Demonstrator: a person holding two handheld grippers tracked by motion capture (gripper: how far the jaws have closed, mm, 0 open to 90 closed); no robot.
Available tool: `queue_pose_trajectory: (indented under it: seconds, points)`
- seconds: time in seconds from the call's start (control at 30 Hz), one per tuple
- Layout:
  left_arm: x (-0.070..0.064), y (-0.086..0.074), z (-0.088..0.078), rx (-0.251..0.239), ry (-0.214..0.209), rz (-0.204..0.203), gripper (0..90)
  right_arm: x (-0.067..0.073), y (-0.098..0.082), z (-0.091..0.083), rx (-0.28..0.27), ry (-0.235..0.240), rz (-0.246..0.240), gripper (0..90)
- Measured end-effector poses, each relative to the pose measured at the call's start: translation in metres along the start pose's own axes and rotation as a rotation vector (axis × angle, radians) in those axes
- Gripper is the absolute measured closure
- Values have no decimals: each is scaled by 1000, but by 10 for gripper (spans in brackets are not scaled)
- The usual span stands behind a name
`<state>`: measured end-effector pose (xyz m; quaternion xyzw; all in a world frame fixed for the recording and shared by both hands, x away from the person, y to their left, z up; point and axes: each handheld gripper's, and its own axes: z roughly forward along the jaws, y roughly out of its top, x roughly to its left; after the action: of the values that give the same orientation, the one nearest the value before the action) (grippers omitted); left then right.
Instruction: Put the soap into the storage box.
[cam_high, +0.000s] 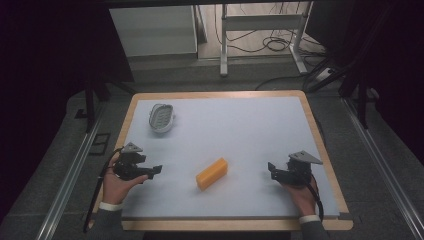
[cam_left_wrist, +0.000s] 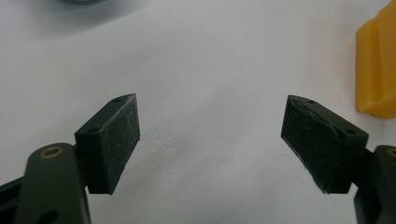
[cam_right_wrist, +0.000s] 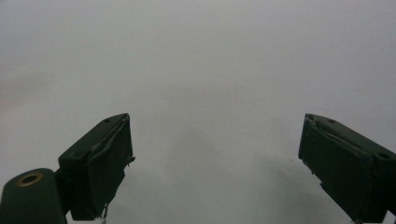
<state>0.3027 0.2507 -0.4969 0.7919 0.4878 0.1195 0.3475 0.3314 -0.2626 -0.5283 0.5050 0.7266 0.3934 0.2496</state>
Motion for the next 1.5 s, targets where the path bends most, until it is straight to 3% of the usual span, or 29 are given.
queue_pose_trajectory:
  seconds: [0.13,0.3,0.67,1.03,1.13,1.5]
  points:
    - [-3,4,-3,-6,-16,3,200,-1,0,0,-5,12,4,101]
    - [-14,16,-9,-3,-26,41,199,-1,0,-1,-10,15,-4,101]
    - [-27,39,-20,-13,-38,82,199,0,-1,-2,-14,6,-8,101]
    - [-39,48,-16,-1,-55,133,198,1,-1,-2,-16,-4,-15,101]
    - [-44,50,-19,-46,-42,145,212,1,-1,-2,-15,-8,-18,101]
    - [-58,57,-13,-14,-59,195,208,2,-1,-2,-12,-17,-28,101]
